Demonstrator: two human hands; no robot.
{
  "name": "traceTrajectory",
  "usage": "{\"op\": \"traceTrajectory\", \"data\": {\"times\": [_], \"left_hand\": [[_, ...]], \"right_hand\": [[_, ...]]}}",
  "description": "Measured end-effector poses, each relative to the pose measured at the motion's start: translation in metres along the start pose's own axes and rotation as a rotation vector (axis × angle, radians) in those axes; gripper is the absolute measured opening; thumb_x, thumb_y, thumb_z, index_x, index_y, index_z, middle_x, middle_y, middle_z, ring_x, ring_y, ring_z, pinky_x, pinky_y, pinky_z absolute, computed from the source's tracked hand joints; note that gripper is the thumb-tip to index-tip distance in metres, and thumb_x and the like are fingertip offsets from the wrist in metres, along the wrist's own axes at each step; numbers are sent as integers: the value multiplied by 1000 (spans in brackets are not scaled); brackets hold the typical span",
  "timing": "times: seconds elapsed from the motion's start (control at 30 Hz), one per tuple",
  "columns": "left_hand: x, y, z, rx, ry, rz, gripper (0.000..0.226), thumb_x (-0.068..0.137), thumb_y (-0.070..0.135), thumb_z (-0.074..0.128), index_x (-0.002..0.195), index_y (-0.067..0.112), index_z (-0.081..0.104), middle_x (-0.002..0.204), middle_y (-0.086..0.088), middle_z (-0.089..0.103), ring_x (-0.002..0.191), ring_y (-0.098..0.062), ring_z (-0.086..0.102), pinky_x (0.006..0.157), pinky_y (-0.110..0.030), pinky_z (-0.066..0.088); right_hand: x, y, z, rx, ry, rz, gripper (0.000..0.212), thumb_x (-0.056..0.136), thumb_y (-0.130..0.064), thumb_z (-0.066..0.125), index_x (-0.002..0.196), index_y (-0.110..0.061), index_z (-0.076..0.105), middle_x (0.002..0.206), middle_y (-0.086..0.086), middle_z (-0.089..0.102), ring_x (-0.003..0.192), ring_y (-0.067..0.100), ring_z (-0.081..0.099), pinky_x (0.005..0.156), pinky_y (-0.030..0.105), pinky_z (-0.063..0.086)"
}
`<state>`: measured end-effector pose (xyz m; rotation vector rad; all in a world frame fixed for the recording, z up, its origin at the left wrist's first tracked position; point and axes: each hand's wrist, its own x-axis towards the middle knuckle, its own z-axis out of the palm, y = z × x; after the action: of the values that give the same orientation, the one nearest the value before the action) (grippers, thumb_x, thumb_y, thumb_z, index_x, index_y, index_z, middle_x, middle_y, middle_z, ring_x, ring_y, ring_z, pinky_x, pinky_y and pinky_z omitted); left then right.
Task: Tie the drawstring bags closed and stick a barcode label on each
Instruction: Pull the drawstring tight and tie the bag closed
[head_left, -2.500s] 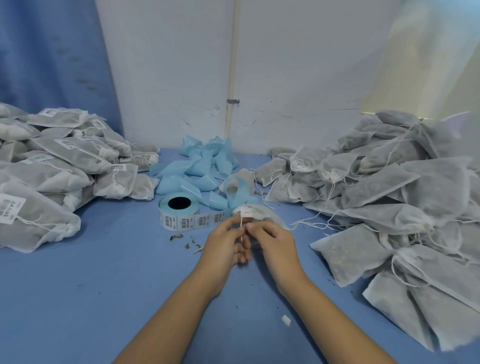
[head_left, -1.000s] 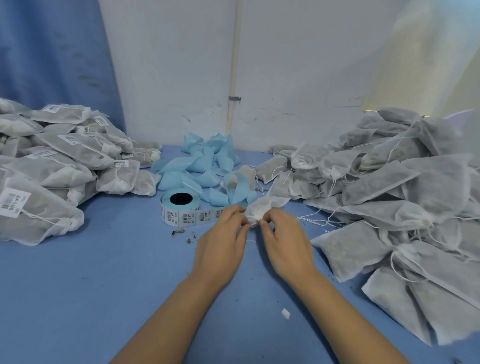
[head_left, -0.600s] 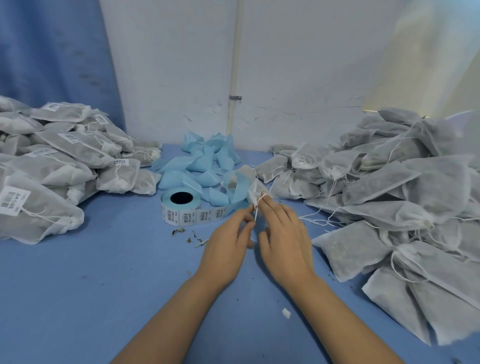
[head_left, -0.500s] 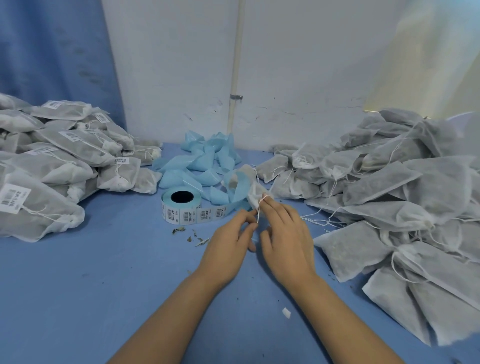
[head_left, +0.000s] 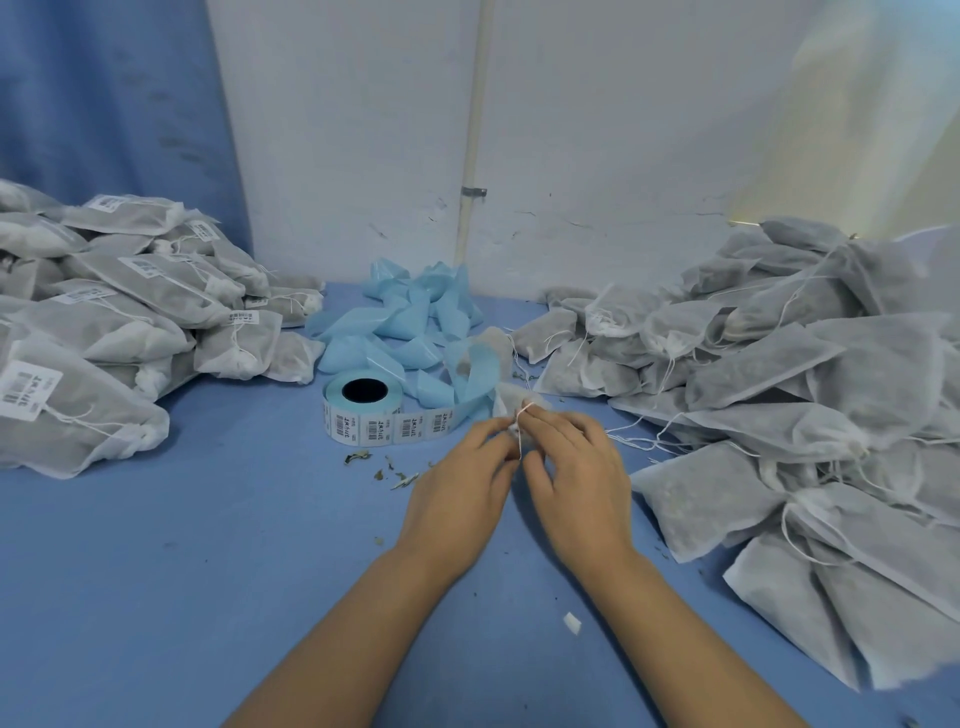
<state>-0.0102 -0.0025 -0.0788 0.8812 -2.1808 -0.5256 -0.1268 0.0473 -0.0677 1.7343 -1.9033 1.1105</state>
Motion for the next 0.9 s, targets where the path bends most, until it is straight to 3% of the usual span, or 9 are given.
{"op": "traceTrajectory", "data": {"times": [0.1, 0.17, 0.27, 0.33, 0.5, 0.67, 0.8, 0.9], "left_hand": [[-1, -1, 0, -63, -1, -35, 14, 98, 24, 45, 105, 22, 57, 110, 17, 56, 91, -5, 53, 76, -31, 46], [-1, -2, 0, -40, -11, -66, 13, 98, 29, 45, 104, 26, 56, 97, 15, 59, 81, -5, 51, 71, -29, 44], [0, -3, 0, 35, -33, -62, 11, 98, 34, 44, 98, 29, 54, 77, 15, 51, 74, -5, 43, 63, -27, 34], [0, -2, 0, 33, -45, -63, 11, 98, 35, 43, 97, 30, 53, 78, 14, 53, 76, -5, 44, 63, -28, 35], [1, -1, -2, -186, -40, -170, 14, 100, 34, 38, 89, 30, 46, 78, 5, 61, 76, -16, 58, 75, -40, 47], [1, -2, -1, -309, 32, -239, 15, 101, 30, 35, 88, 29, 42, 79, 12, 65, 65, -1, 60, 73, -33, 46], [0, -3, -1, -268, 108, -211, 13, 101, 33, 35, 93, 29, 43, 61, 3, 58, 60, -5, 57, 63, -33, 45], [-1, -2, -1, -246, 137, -197, 13, 100, 35, 36, 92, 30, 44, 58, 5, 56, 57, -8, 56, 63, -33, 46]], "right_hand": [[0, 3, 2, 206, -4, 140, 22, 90, -14, 62, 109, -18, 72, 101, -16, 65, 102, 12, 52, 83, 6, 35], [1, 6, 3, 296, -3, 213, 22, 90, -13, 62, 108, -20, 73, 95, -18, 63, 97, 9, 52, 81, 1, 32], [3, 7, 5, 465, 27, 341, 21, 88, -13, 65, 100, -27, 74, 91, -23, 65, 96, 9, 57, 85, 11, 39], [4, 6, 5, 615, 48, 449, 23, 85, -12, 68, 90, -34, 73, 89, -24, 69, 97, 7, 63, 87, 20, 45], [7, 5, 1, 821, 22, 572, 19, 80, -10, 73, 78, -29, 75, 82, -19, 73, 83, -3, 68, 76, 10, 49], [6, 2, -1, 818, -66, 519, 22, 80, -11, 74, 72, -32, 74, 78, -20, 73, 77, -5, 67, 67, 7, 45], [5, -1, 0, 657, -131, 399, 18, 81, -18, 74, 74, -35, 76, 79, -15, 73, 88, 10, 65, 80, 27, 49], [3, -2, 2, 493, -135, 312, 11, 81, -21, 74, 77, -31, 77, 81, -15, 71, 92, 11, 58, 83, 25, 44]]}}
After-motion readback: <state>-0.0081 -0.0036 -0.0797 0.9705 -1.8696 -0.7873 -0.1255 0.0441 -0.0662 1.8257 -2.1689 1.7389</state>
